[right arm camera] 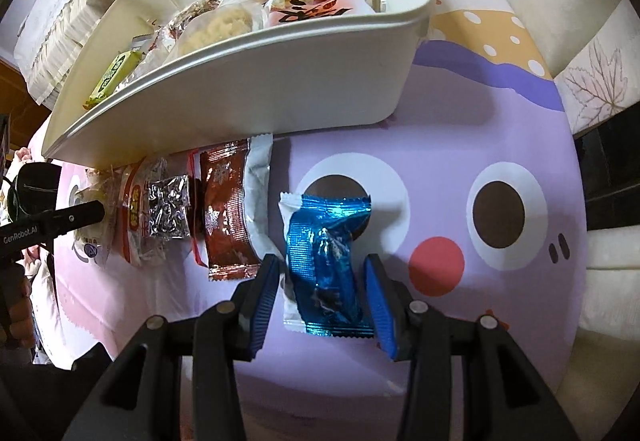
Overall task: Organize snacks
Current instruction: 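Grasp blueberry bun bag with left tool while right tool grasps blue foil packet, then carry bun bag and blue foil packet into the tray, then open both tools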
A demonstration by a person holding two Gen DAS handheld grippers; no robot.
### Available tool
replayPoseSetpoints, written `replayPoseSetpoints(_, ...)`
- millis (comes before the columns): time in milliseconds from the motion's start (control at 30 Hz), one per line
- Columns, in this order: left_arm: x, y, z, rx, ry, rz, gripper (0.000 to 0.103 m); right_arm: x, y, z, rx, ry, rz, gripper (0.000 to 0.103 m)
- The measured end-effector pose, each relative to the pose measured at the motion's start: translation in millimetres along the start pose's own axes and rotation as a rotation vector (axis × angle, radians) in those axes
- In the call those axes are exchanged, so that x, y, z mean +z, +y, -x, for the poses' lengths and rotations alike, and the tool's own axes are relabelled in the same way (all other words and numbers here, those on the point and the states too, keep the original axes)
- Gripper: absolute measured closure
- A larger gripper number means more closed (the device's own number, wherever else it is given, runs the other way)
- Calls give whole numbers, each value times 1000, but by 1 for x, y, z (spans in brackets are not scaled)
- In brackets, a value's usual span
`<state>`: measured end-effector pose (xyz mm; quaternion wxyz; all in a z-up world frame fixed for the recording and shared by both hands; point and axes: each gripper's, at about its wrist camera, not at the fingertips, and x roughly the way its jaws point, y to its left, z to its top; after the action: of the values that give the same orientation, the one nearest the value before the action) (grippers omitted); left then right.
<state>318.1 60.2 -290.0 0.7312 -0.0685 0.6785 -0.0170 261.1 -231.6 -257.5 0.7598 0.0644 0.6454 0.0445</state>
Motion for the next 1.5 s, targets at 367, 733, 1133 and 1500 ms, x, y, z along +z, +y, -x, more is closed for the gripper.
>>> replayPoseSetpoints(367, -17, -16, 11, 3, -52, -39, 44, -7, 16, 0, -20, 1, 26, 69)
replayPoseSetpoints(733, -32, -19, 24, -4, -87, -56, 53, -21, 33, 13, -24, -17, 45, 71)
replayPoseSetpoints(1133, -61, 21, 38, 3, -79, -31, 55, -51, 54, 23, 5, -30, 65, 72)
replayPoseSetpoints(1500, -70, 40, 77, -8, -128, -45, 55, -59, 106, 38, 86, -74, 175, 73)
